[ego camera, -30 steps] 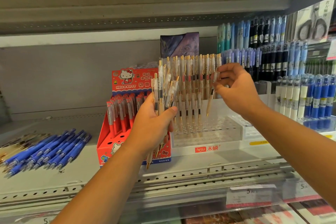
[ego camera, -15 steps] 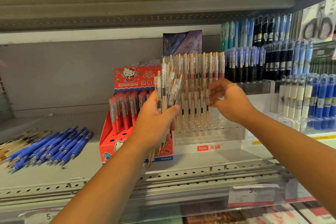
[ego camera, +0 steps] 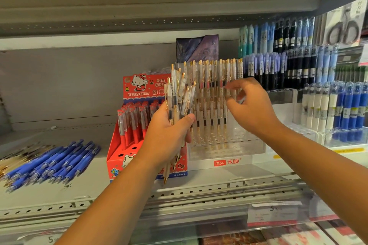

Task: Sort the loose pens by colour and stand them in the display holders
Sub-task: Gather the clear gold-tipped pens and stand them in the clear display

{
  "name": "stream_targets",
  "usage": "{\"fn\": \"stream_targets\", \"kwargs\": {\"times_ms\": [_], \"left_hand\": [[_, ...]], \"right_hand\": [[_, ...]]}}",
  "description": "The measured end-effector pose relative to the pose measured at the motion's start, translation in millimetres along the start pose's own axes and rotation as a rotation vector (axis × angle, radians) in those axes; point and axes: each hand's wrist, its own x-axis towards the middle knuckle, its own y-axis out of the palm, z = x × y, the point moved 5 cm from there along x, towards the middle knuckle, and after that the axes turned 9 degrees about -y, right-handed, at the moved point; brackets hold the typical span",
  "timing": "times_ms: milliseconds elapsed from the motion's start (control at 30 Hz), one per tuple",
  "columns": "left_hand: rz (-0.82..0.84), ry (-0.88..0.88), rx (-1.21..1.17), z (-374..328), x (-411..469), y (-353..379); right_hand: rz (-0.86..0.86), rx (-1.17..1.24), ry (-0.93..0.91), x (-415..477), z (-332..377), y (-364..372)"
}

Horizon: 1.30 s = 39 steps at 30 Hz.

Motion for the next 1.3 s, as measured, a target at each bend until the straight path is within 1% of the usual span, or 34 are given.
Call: {"fn": "stream_targets", "kwargs": {"times_ms": [33, 133, 167, 233, 367, 600, 767, 833, 1000, 1133, 1300], "left_hand": [[0.000, 0.008, 0.000, 0, 0, 0], [0.011, 0.036, -0.008, -3, -1, 1], [0.018, 0.047, -0.013, -3, -1, 2], [0.034, 0.059, -0.019, -4, -2, 3], [0.046, 0.056, -0.029, -4, -2, 4], [0.062, 0.034, -0.067, -3, -1, 3], [0.083, 0.006, -0.083, -1, -1, 5], [0.081, -0.001, -0.079, 0, 0, 5], [0.043, 0.001, -0.053, 2, 2, 2], [0.031, 0.003, -0.009, 3, 3, 0], [0.025, -0.006, -0.009, 3, 3, 1]], "right_hand": [[0.017, 0.097, 0.012, 1, 7, 1], [0.143, 0.506, 0.117, -2, 30, 13], [0.174, 0.609, 0.149, -4, 36, 17], [0.209, 0.735, 0.188, -6, 46, 24], [0.214, 0.870, 0.267, -9, 52, 32], [0.176, 0.962, 0.322, -11, 47, 29], [0.065, 1.078, 0.361, -8, 38, 18], [0.009, 1.084, 0.356, -4, 33, 10], [-0.116, 1.014, 0.359, 4, 13, -6], [-0.184, 0.823, 0.330, 7, -8, -14], [-0.237, 0.566, 0.274, 6, -32, -21]]}}
